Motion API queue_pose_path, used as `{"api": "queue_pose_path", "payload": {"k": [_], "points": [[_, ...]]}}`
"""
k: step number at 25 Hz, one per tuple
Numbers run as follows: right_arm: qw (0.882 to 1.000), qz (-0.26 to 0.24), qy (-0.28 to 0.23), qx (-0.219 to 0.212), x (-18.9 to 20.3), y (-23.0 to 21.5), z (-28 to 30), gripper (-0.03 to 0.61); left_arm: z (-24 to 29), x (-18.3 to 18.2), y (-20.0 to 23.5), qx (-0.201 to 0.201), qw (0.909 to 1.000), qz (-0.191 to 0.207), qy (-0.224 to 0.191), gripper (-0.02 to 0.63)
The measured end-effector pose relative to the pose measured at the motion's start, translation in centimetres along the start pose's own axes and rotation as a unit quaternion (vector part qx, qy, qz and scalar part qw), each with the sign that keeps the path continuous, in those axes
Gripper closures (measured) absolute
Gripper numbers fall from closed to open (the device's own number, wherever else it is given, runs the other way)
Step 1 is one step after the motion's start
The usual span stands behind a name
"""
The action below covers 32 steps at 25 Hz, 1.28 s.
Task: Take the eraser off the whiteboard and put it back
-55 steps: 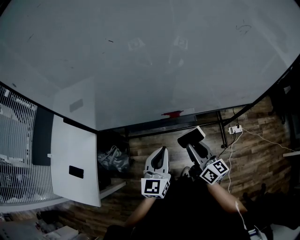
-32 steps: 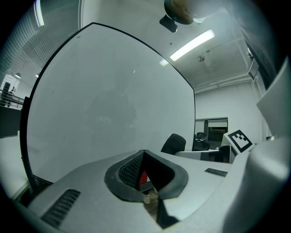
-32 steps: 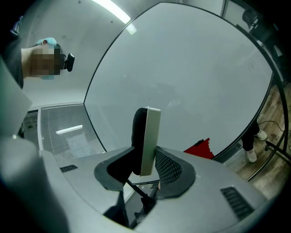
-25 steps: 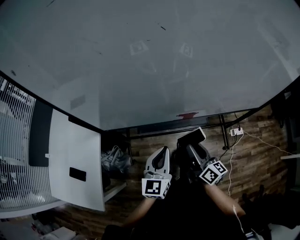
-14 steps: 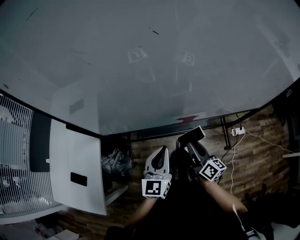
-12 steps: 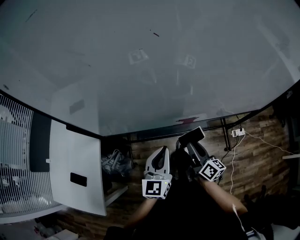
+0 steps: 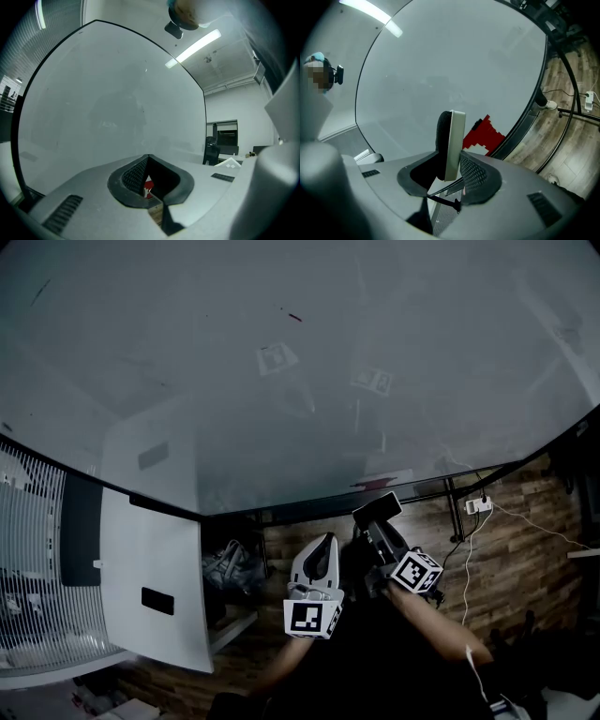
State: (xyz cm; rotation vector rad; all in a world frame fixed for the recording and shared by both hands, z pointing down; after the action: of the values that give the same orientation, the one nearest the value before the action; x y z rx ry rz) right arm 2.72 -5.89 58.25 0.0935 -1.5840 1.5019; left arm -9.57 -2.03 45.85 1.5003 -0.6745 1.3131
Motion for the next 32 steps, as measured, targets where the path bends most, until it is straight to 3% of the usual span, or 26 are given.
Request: {"api": "queue_pose_path", "payload": {"k": [18,32], "points": [[0.996,0.065,0.011,0.054,2.2,-4.5,1.7,0.433,0.8,1.0,0.3,0.004,0.9999,-0.003,0.014,0.612],[0.987,0.131,0.026,0.092,4.7,-7.5,3.0,0.434,1.9,1.5,0.5,0.007,0.9995,-0.005,0.031,0.612]]}}
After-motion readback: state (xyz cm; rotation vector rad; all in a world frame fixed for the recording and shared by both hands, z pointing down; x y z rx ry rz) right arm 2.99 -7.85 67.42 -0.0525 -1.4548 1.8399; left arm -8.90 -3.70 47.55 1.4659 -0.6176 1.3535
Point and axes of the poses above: the fingertips, and each gripper's own axes: z forward along the fingers, y to its left, x out of its underside, the point moved 1 cm from there along -z, backward along the fingers, and after that the axes turned 10 degrees about -z, right-handed, at the moved point
